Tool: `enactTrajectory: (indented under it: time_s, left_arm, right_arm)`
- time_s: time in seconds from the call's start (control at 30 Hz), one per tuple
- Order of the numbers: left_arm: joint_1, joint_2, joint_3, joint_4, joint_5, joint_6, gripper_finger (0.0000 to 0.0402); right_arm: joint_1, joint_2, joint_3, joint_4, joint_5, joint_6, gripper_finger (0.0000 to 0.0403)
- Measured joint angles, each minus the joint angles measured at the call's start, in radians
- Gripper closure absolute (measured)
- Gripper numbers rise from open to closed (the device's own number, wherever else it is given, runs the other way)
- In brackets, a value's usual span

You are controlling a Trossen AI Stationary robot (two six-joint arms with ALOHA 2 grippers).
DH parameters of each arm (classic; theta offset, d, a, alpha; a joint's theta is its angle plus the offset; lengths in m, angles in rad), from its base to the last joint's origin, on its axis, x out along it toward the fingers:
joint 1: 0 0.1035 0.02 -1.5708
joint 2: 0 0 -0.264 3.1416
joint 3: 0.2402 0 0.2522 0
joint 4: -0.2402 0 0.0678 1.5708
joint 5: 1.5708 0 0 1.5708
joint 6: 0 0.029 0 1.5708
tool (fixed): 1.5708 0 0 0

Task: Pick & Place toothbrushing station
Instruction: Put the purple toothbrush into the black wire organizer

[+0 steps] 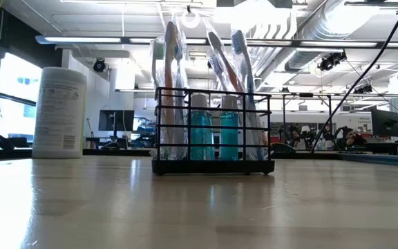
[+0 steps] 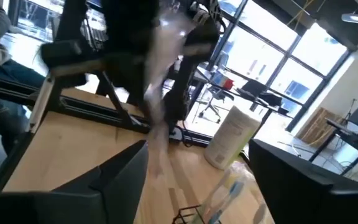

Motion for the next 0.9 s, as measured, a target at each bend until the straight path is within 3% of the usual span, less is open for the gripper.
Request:
enactTrajectory:
  time_s: [0.1,0.2,0.27,0.37,0.5,0.6,0.77,0.9]
  left_arm:
    - [-0.05,-0.044,0.0,-0.213,-0.132,-0.165,0.0394]
    - [-0.089,-0.093,0.0,-0.395,-0.176,-0.374,0.0394]
    - [-0.106,-0.111,-0.013,-0.404,-0.203,-0.435,0.0394]
    - [-0.11,-0.115,-0.078,-0.3,-0.205,-0.386,0.0394]
    - [-0.057,-0.119,-0.169,-0.201,-0.102,-0.308,0.0394]
    - [0.012,-0.139,-0.227,-0.126,0.032,-0.215,0.0394]
    - [0.138,-0.204,-0.324,0.144,0.273,-0.004,0.0394]
    - [0.222,-0.267,-0.435,0.325,0.38,0.068,0.0394]
  right_arm:
    - [0.005,0.0,0.0,-0.006,0.001,0.003,0.0128]
    - [0.003,0.0,0.0,-0.007,0.007,0.004,0.0127]
    - [0.002,0.0,0.0,-0.007,0.009,0.004,0.0127]
    - [-0.007,0.0,0.0,-0.006,0.005,0.007,0.0129]
    - [-0.02,0.0,0.0,-0.005,0.003,0.007,0.0136]
    - [-0.028,0.0,0.0,-0.002,0.003,0.012,0.0142]
    - [-0.033,0.0,0.0,-0.006,0.001,0.015,0.0148]
    - [-0.032,0.0,0.0,-0.016,0.002,0.015,0.0148]
